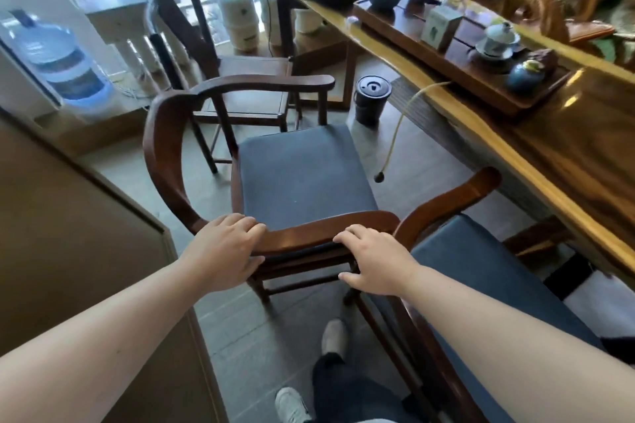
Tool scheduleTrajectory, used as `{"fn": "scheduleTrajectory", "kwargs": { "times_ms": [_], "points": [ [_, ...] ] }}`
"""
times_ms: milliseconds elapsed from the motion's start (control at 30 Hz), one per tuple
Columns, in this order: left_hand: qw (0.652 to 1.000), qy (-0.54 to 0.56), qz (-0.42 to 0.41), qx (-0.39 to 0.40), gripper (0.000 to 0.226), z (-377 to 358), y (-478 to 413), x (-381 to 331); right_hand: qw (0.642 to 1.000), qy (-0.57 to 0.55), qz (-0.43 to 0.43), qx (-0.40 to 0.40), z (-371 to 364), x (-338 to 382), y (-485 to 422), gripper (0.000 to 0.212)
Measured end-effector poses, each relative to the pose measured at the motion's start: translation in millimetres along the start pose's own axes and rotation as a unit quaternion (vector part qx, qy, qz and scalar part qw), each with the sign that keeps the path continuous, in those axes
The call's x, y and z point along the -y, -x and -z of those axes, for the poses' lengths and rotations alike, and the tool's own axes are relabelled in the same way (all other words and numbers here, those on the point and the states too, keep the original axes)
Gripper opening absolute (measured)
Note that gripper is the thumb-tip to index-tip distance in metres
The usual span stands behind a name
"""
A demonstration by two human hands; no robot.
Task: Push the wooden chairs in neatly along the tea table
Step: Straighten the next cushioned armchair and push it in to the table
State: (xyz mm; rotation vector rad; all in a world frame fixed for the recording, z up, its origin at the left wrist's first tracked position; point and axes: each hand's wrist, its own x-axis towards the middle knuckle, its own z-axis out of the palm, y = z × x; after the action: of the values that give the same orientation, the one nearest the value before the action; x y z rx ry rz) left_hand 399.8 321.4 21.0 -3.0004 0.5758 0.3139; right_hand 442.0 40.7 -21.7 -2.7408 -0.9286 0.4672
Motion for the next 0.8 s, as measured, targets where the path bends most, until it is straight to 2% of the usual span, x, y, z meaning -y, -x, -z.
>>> {"fn": "scheduleTrajectory", "kwargs": {
  "times_ms": [300,467,633,700,800],
  "points": [
    [0.995,-0.052,0.033,0.081,0.054,-14,-26,69,0.994,-0.012,0.083,0.068,-24,-6,-119,0.07],
    [0.983,-0.122,0.01,0.138,0.056,-25,-26,106,0.984,0.001,0.12,0.133,-56,4,-154,0.079],
    [0.971,-0.149,0.019,0.186,0.071,-32,-43,136,0.974,0.052,0.123,0.181,-79,2,-173,0.085],
    [0.966,-0.159,0.016,0.204,0.074,-36,-51,142,0.972,0.063,0.12,0.193,-82,-1,-178,0.081],
    [0.952,-0.167,0.02,0.255,0.07,-44,-58,152,0.971,0.071,0.129,0.186,-82,-7,-184,0.056]
  ]
}}
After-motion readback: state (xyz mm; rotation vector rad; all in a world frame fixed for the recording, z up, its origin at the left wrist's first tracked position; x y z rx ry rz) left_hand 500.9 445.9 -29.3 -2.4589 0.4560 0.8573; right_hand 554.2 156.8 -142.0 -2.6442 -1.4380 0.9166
